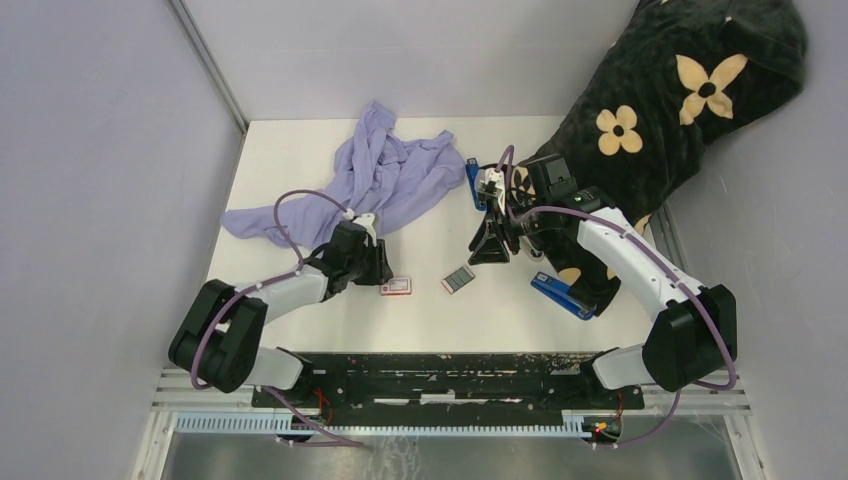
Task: Unload the staples from the stapler
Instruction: Move the staple box to the center of the board.
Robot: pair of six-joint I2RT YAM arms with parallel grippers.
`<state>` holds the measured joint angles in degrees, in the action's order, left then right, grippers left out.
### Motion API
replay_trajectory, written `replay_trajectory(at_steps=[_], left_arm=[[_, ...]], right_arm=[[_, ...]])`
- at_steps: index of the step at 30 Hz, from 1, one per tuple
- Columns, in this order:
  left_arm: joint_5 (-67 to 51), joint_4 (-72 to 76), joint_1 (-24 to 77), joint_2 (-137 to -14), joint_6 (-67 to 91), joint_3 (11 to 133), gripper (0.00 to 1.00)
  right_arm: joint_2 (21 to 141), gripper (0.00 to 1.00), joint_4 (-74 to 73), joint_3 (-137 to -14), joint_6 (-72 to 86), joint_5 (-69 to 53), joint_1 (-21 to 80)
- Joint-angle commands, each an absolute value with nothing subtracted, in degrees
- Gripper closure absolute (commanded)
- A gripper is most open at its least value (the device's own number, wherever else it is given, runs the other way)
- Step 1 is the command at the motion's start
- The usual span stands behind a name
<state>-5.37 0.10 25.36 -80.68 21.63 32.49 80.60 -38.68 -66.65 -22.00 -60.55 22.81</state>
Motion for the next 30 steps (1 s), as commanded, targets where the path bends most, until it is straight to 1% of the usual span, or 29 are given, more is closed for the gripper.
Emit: replay_trajectory(at_steps=[1,8,14,19,21,23,25,27,28,29,30], left_arm=[[-8.96,0.88,27.31,-76.44,24.61,29.59,0.55],[-9.36,3.95,31.37,-74.08,28.12,26.81,0.55],[-1.96,4.66,32.96,-66.82,28.31,25.0,0.52],[0.05,5.61,32.88,-55.84,28.0,21.68,0.41],[-0.88,7.61,32.86,-51.52,28.62,18.94,0.36],[-1.62,10.5,32.9,-47.44,30.62,15.22,0.26],[-2.42,12.91,32.88,-44.22,32.79,11.93,0.14],[-2.95,14.9,32.86,-41.64,34.49,9.43,0.05],[-2.98,15.54,32.87,-40.45,34.73,8.57,0.03],[-2.92,16.12,32.87,-39.28,34.77,7.97,0.01],[-2.78,16.53,32.89,-38.67,34.61,7.51,0.0]], right_arm=[[79.2,0.5,-38.3,-69.22,-23.05,-62.79,22.65],[79.19,0.5,-38.31,-69.15,-23.27,-62.66,22.7],[79.28,0.5,-40.11,-69.17,-26.38,-62.14,22.74],[79.01,0.48,-42.89,-68.67,-33.72,-61.18,22.76],[78.29,0.43,-43.67,-67.63,-39.09,-60.57,22.75],[76.97,0.34,-42.82,-65.35,-43.99,-60.27,22.69],[75.23,0.23,-40.64,-62.41,-47.92,-60.44,22.74],[73.57,0.1,-38.11,-59.5,-50.75,-61.1,22.87],[73.09,0.03,-36.74,-58.35,-51.56,-61.45,22.84],[73.03,0.0,-36.21,-57.83,-52.12,-61.86,22.87],[73.6,0.01,-36.35,-57.97,-52.6,-61.81,22.99]])
